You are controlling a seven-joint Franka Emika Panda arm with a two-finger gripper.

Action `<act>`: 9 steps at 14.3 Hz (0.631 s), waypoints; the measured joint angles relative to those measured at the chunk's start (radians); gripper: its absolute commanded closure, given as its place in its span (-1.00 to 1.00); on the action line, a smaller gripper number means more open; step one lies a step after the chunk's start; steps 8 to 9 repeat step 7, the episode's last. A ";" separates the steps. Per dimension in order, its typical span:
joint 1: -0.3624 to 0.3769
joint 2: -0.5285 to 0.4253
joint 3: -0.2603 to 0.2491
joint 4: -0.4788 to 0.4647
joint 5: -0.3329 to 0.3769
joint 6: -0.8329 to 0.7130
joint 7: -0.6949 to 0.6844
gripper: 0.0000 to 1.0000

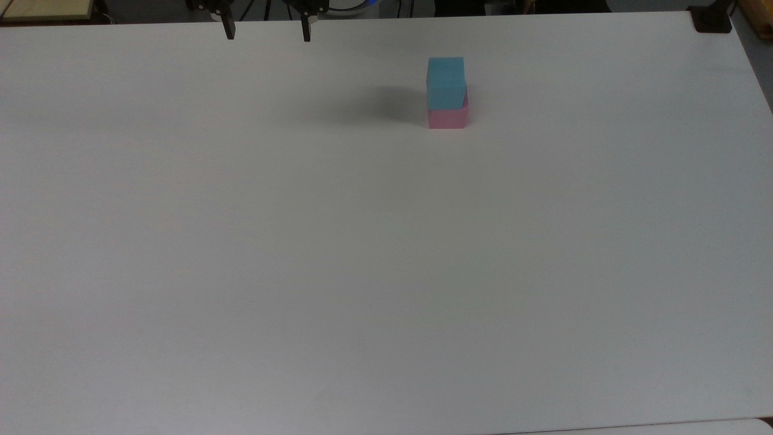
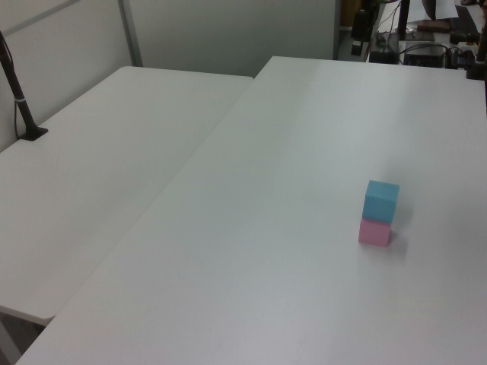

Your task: Put blue cube on pink cube

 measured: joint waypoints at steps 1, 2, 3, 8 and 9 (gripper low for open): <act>0.030 0.000 -0.031 0.000 0.000 0.000 0.000 -1.00; 0.051 0.000 -0.053 0.000 0.000 0.000 0.000 -1.00; 0.061 0.000 -0.066 0.000 0.000 0.000 -0.001 -1.00; 0.063 0.000 -0.077 0.000 0.000 0.000 -0.001 -1.00; 0.063 0.000 -0.077 0.000 0.000 0.000 -0.001 -1.00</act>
